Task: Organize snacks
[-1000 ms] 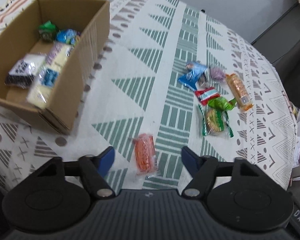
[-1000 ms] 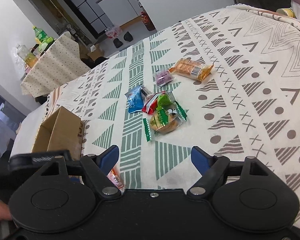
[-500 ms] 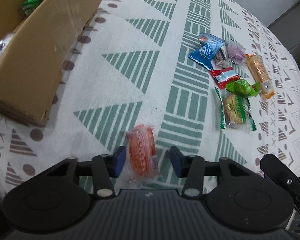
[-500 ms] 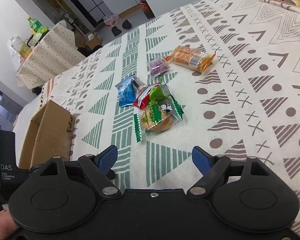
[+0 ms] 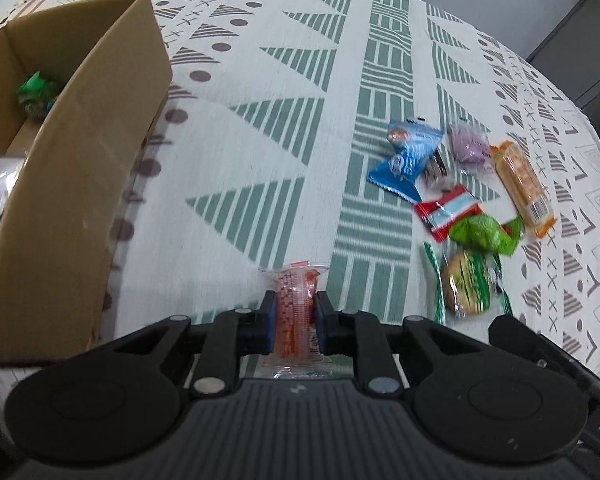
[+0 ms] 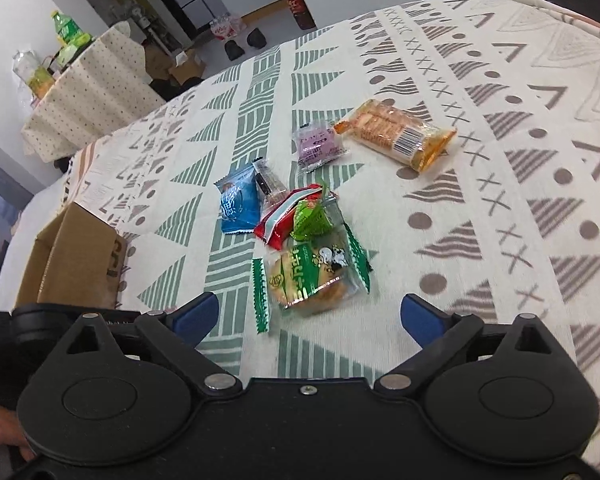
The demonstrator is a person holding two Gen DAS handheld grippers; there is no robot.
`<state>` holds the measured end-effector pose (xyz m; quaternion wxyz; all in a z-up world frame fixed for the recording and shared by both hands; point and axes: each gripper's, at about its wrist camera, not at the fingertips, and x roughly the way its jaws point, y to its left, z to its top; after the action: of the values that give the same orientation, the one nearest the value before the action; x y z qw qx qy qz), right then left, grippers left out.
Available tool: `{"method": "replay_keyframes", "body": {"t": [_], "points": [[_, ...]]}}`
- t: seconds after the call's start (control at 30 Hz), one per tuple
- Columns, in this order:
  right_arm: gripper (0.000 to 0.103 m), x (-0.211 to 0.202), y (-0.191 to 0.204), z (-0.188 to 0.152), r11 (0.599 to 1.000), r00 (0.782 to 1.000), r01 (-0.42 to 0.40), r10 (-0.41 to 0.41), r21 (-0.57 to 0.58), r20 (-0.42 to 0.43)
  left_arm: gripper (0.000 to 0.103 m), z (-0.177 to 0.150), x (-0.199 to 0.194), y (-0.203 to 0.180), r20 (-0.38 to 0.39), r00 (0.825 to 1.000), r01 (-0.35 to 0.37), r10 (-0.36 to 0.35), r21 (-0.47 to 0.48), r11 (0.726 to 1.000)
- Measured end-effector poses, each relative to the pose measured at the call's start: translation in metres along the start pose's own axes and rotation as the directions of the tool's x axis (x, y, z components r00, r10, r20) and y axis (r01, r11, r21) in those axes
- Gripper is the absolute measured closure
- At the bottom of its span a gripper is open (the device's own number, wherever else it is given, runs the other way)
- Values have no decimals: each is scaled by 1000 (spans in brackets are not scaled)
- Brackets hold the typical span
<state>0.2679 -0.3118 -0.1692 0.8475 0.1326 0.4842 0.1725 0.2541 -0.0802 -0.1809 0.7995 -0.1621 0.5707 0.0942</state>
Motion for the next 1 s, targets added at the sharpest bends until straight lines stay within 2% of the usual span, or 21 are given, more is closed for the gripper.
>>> {"method": "replay_keyframes", "body": {"t": [0.1,0.27,0.6,0.7,0.77,0.9,1.0], "points": [[0,9,6,3,999,1000,10,-10,-33,-9,85,7,4,0,0,1000,-7,7,2,1000],[0,23,17,9,996,999,42,-44,-81,-19,85,17,6,0,2,1000,-7,7,8,1000],[2,62,38,9,962,984,155,-170,-225,-52,85,34,12,3,1,1000,-15,15,17,1000],[27,62,45,9,940,978,182,-205,-290,-49,85,35,10,4,-5,1000,-12,12,17,1000],[42,58,45,12,945,980,163,-189,-284,-63,85,35,8,5,-5,1000,-8,8,12,1000],[50,45,45,14,955,985,132,-157,-264,-77,86,33,1,6,5,1000,0,-1,14,1000],[51,35,46,13,963,986,127,-148,-239,-72,88,32,-7,7,17,1000,11,-12,19,1000]]}}
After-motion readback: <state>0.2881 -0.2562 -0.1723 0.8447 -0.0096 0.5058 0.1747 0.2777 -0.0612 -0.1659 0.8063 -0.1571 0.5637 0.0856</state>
